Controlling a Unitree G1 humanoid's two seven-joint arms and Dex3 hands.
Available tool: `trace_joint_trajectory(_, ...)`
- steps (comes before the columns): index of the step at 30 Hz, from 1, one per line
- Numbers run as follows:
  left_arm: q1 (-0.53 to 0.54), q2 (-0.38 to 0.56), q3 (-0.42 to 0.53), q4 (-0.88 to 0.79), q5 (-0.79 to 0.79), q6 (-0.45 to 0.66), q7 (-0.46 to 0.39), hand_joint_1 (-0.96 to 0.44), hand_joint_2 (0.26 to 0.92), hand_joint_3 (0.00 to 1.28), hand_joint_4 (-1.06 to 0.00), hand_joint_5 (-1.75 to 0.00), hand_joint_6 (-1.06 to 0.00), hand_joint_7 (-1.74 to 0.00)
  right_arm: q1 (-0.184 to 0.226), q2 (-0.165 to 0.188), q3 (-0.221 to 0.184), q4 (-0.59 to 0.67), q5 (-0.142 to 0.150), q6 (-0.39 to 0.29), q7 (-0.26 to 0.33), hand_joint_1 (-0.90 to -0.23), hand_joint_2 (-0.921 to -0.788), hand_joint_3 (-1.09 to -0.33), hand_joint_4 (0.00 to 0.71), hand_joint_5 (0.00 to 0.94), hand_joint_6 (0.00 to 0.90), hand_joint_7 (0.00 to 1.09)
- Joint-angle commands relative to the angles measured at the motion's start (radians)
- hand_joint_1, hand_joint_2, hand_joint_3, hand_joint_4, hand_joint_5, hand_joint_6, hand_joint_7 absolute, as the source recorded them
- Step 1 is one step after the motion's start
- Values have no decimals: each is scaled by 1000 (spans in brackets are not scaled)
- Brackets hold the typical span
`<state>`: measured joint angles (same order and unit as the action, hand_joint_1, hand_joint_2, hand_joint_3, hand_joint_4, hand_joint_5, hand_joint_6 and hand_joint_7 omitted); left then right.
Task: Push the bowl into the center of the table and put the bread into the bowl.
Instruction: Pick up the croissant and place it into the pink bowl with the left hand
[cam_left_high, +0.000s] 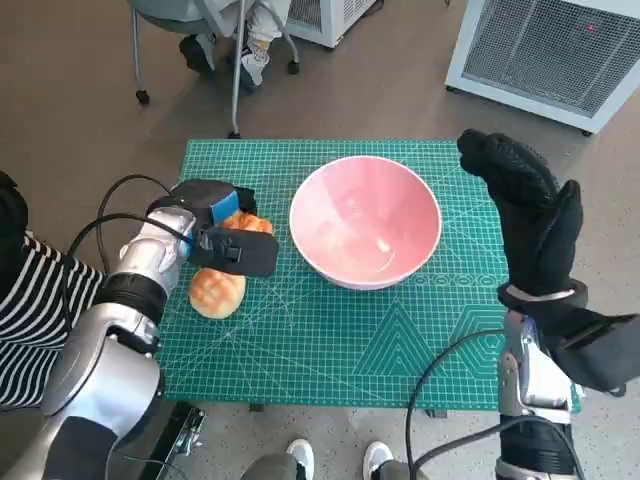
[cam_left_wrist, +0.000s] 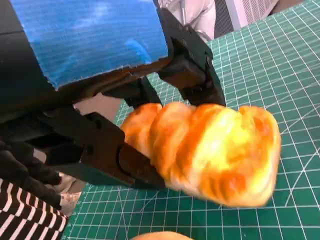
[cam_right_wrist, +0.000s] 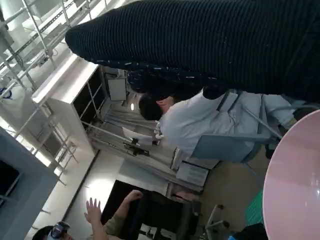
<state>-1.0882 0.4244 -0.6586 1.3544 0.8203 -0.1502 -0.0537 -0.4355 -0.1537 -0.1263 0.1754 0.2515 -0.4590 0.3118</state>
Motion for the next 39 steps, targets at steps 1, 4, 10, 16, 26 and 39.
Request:
trace_joint_trajectory(1,16,12,3,10,0,-11,9,0,920,53,-712,-1213,-644,-1069,19,2,0,14,7,14,11,-680,-921,-708,206,3,175,303)
trace_joint_trajectory(4,8,16,11,8,-7,-13,15,0,921,58,-704,-1211,-635,-1089,19,2,0,14,10,15,13,-684,-921,-708,206,3,174,304)
trace_joint_trajectory(10,-19,30,35,-4,-24,-25,31,1,920,53,-710,-1203,-642,-1085,16,2,-1,17,13,16,16,-687,-921,-707,207,3,173,307)
trace_joint_trajectory(16,-49,47,70,-24,-43,-47,53,1,920,46,-715,-1200,-652,-1074,15,0,-1,19,21,18,21,-690,-921,-707,207,2,172,310)
trace_joint_trajectory(26,-89,96,156,-98,-101,-130,114,1,919,35,-727,-1167,-665,-1082,10,-1,-3,25,27,20,27,-692,-921,-707,207,2,169,314)
trace_joint_trajectory(39,-75,135,275,-291,-194,-277,188,2,920,19,-766,-1068,-658,-1145,9,0,0,30,20,11,28,-683,-921,-708,206,1,165,320)
